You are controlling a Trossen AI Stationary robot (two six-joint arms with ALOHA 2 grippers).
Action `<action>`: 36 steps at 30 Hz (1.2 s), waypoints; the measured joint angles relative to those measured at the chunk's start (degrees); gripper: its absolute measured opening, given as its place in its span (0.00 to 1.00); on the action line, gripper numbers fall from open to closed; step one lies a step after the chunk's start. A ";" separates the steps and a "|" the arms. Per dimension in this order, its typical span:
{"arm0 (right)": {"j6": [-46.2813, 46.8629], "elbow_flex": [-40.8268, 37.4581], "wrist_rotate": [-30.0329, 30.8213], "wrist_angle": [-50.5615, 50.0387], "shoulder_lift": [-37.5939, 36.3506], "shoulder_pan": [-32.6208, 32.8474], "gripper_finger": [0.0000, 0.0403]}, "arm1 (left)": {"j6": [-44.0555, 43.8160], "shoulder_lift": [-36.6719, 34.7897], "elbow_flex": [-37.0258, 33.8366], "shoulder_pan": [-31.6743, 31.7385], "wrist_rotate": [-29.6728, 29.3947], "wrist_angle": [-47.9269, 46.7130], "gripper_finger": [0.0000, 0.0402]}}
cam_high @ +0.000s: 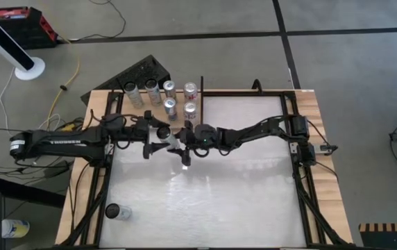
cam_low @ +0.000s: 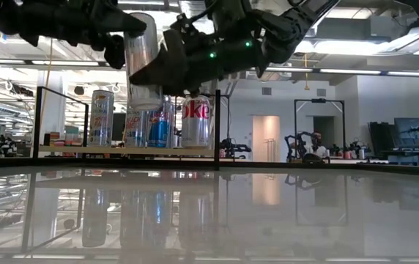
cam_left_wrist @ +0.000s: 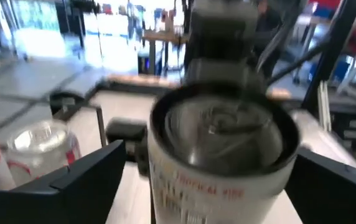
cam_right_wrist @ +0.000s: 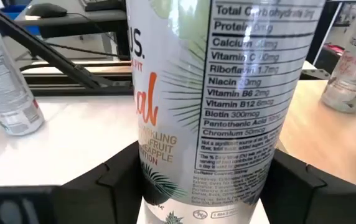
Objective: Place canned beverage on shelf
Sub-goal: Put the yellow soda can on the shelf aligned with the other yellow soda can
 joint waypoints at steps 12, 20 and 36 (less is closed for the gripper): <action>0.13 0.11 0.75 -0.82 -0.13 -0.03 0.68 | 7.75 0.04 14.72 -0.24 -0.83 -27.31 0.85; -0.58 0.11 0.75 -0.67 -0.15 -0.44 0.68 | 9.35 0.06 19.21 -0.26 -1.55 -34.84 0.85; -1.57 0.15 0.75 -1.19 -0.24 -0.44 0.68 | 9.94 4.89 19.21 -0.28 -1.55 -31.95 0.85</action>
